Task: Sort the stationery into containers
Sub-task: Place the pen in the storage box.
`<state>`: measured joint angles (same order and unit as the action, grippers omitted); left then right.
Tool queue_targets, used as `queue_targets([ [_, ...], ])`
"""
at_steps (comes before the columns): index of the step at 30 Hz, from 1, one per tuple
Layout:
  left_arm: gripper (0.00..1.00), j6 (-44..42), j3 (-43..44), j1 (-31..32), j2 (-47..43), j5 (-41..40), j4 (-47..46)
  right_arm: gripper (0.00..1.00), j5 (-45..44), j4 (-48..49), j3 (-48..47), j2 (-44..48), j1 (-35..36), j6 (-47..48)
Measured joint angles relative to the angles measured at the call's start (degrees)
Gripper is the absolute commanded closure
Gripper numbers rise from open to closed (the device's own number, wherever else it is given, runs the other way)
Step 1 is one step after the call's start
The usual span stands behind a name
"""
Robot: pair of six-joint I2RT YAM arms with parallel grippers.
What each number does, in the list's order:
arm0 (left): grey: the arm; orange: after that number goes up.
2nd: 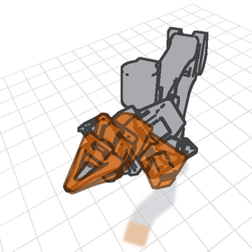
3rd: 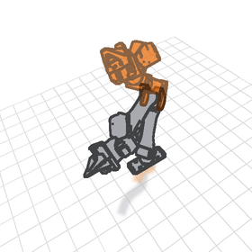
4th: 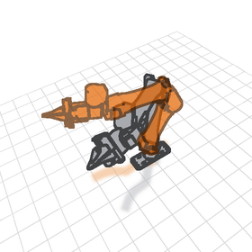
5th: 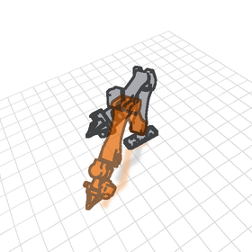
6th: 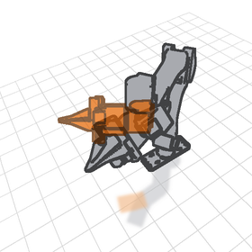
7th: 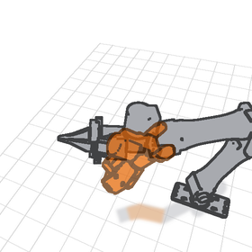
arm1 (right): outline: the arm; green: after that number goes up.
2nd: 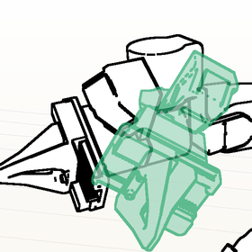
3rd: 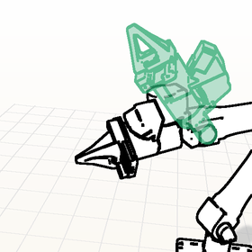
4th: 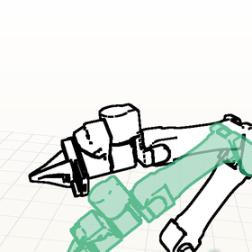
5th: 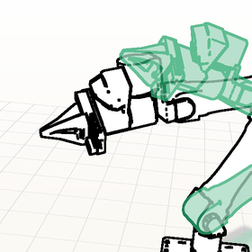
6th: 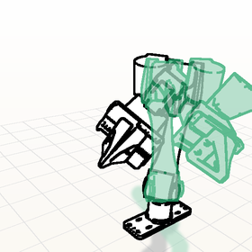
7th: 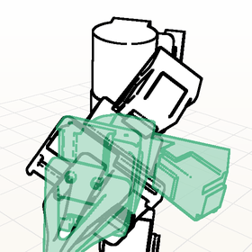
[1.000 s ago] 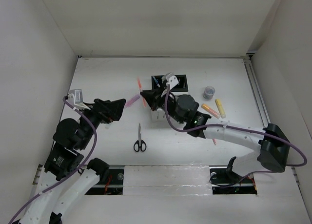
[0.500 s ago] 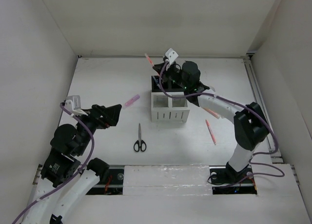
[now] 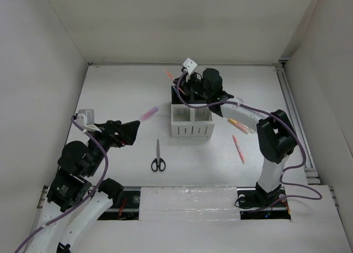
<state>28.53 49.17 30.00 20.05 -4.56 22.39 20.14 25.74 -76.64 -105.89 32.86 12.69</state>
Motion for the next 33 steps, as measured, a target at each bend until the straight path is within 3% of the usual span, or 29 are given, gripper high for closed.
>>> queue_targets([
  [11,0.00,-0.5,0.0,0.0,0.0,0.3,-0.2,1.00,0.3,2.0,5.1,-2.2,-2.1,-1.1],
  [15,0.00,-0.6,0.0,0.0,0.1,0.7,-0.2,0.81,0.3,2.1,5.6,-2.6,-2.1,-1.9],
  [19,0.00,-0.6,0.0,0.0,0.4,1.0,-0.2,0.70,0.2,2.3,6.0,-2.6,-2.1,-2.2],
  [29,0.00,-0.7,0.0,0.0,0.9,0.6,-0.2,0.64,-0.1,3.6,8.5,-2.6,-2.1,-3.0],
  [33,0.00,-0.6,0.0,0.0,1.2,0.2,-0.2,0.53,0.1,4.6,9.7,-2.3,-2.0,-3.5],
])
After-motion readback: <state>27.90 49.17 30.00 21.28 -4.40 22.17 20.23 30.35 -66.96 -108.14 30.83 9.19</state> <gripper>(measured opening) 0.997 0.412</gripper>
